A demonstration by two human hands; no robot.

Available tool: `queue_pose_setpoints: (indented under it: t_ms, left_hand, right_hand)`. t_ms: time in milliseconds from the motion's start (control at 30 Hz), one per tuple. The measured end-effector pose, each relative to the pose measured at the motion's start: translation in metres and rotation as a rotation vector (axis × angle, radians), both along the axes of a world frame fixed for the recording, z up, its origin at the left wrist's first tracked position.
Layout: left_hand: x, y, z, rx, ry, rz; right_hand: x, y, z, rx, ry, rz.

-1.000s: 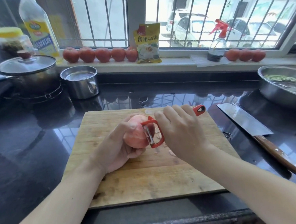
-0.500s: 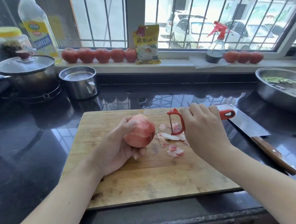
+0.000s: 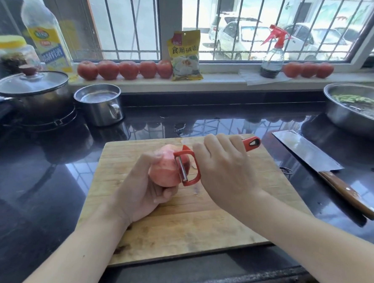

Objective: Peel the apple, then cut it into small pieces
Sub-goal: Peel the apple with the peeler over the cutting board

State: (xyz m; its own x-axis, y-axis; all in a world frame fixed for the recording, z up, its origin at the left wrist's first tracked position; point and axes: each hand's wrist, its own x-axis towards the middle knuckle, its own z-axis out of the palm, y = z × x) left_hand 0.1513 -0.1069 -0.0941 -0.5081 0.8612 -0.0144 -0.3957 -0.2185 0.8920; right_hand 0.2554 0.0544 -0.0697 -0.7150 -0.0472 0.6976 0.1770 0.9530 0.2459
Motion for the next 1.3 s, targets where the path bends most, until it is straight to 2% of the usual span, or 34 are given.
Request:
queue_pose_setpoints:
  t_ms: [200, 433, 600, 733, 967, 1067, 1133, 1200, 1300]
  left_hand:
    - [-0.001, -0.003, 0.0, 0.041, -0.068, -0.019]
    - [0.001, -0.001, 0.005, 0.016, -0.055, -0.013]
    - [0.003, -0.002, 0.006, 0.032, -0.111, -0.009]
    - [0.002, -0.002, 0.005, 0.04, -0.111, 0.0]
    - [-0.002, 0.001, 0.001, 0.024, -0.039, 0.025]
    - [-0.001, 0.0, 0.001, 0.024, -0.069, 0.063]
    - [0.0, 0.002, 0.002, 0.024, -0.072, 0.08]
    - [0.0, 0.004, 0.0, 0.023, -0.03, 0.094]
    - [0.002, 0.006, 0.0, 0.059, 0.084, 0.086]
  right_hand:
    - [0.005, 0.044, -0.016, -0.009, -0.148, -0.213]
    - [0.017, 0.048, -0.002, 0.031, -0.276, -0.285]
    - [0.015, 0.056, 0.015, -0.035, -0.234, -0.375]
    - [0.016, 0.059, 0.018, 0.034, -0.475, -0.4]
    - [0.022, 0.064, 0.013, -0.019, -0.512, -0.438]
    - [0.019, 0.062, 0.012, -0.119, -0.38, -0.386]
    - [0.019, 0.056, 0.017, -0.173, -0.249, -0.257]
    - [0.02, 0.038, 0.022, -0.145, -0.226, -0.101]
    - [0.019, 0.003, 0.023, -0.096, -0.212, -0.005]
